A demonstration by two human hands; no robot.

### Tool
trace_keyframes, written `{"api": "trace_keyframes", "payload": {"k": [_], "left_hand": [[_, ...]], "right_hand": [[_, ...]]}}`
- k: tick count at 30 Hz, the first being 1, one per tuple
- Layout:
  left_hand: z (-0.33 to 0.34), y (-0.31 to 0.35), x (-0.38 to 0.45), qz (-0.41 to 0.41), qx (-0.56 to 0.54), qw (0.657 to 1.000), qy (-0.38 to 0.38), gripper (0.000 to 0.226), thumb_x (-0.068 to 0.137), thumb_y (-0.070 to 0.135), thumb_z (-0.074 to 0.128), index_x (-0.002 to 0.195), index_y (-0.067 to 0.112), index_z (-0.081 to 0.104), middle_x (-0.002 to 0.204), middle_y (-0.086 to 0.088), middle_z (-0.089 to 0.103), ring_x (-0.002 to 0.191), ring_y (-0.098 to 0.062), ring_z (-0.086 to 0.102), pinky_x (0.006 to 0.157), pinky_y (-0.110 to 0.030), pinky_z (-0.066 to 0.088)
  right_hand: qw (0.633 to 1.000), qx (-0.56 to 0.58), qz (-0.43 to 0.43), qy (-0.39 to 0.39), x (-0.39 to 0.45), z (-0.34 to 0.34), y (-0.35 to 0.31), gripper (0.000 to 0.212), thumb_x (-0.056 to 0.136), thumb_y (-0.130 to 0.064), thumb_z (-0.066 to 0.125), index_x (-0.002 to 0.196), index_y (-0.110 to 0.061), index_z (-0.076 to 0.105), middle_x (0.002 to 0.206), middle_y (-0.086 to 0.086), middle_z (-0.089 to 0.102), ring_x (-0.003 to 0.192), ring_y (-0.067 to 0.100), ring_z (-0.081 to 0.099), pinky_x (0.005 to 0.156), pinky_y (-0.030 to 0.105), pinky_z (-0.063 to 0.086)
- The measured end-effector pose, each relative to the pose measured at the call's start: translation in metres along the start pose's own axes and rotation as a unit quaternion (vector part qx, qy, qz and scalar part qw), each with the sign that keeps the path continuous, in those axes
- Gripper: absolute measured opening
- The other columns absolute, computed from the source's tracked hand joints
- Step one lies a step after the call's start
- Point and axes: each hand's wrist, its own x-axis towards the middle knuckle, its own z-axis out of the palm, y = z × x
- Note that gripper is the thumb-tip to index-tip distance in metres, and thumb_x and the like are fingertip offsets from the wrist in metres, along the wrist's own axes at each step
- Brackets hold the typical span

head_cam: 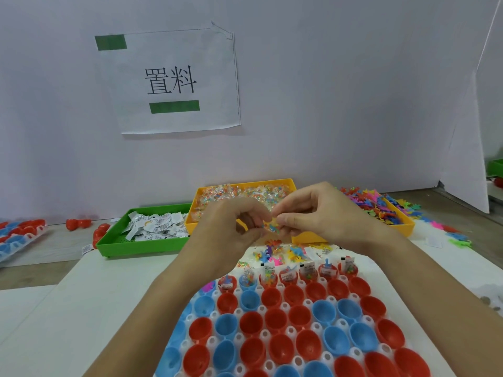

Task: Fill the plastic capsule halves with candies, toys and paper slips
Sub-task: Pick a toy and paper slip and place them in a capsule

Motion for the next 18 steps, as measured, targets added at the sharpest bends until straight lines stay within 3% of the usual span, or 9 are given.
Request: {"api": "trace_keyframes", "payload": {"k": [6, 10, 14, 18], "left_hand": [[0.001, -0.002, 0.001, 0.006, 0.022, 1.0, 0.003, 0.028, 0.081, 0.005, 0.077, 0.085, 0.031, 0.067, 0.072, 0.013, 0.061, 0.071, -0.006, 0.059, 0.066, -0.02, 0.053], [-0.003, -0.004, 0.002, 0.011, 0.052, 0.999, 0.001, 0.023, 0.084, 0.006, 0.075, 0.083, 0.028, 0.065, 0.079, 0.008, 0.063, 0.076, -0.007, 0.058, 0.067, -0.021, 0.052], [-0.017, -0.006, 0.001, -0.014, 0.044, 0.999, -0.026, 0.016, 0.085, 0.003, 0.072, 0.083, 0.017, 0.065, 0.09, 0.004, 0.067, 0.085, -0.006, 0.063, 0.074, -0.022, 0.055], [-0.04, -0.014, -0.002, -0.074, -0.023, 0.992, -0.095, 0.016, 0.084, -0.002, 0.073, 0.083, 0.012, 0.066, 0.075, -0.003, 0.071, 0.072, -0.018, 0.07, 0.072, -0.03, 0.056]], "right_hand": [[1.0, 0.0, -0.005, 0.026, 0.002, 0.007, 0.001, 0.014, 0.092, -0.009, 0.069, 0.106, -0.014, 0.072, 0.078, 0.005, 0.077, 0.075, 0.015, 0.074, 0.071, 0.021, 0.057], [1.0, 0.009, 0.0, 0.019, 0.001, 0.012, -0.001, 0.013, 0.094, -0.01, 0.067, 0.103, -0.014, 0.074, 0.082, 0.005, 0.078, 0.078, 0.014, 0.075, 0.071, 0.021, 0.058], [1.0, -0.011, 0.004, 0.013, 0.001, 0.01, -0.004, 0.013, 0.097, -0.011, 0.063, 0.102, -0.011, 0.075, 0.084, 0.002, 0.077, 0.078, 0.014, 0.075, 0.068, 0.02, 0.058], [0.999, -0.033, 0.004, 0.032, 0.001, 0.003, -0.004, 0.013, 0.097, -0.011, 0.062, 0.102, -0.008, 0.074, 0.085, 0.004, 0.077, 0.078, 0.015, 0.075, 0.068, 0.019, 0.058]]}}
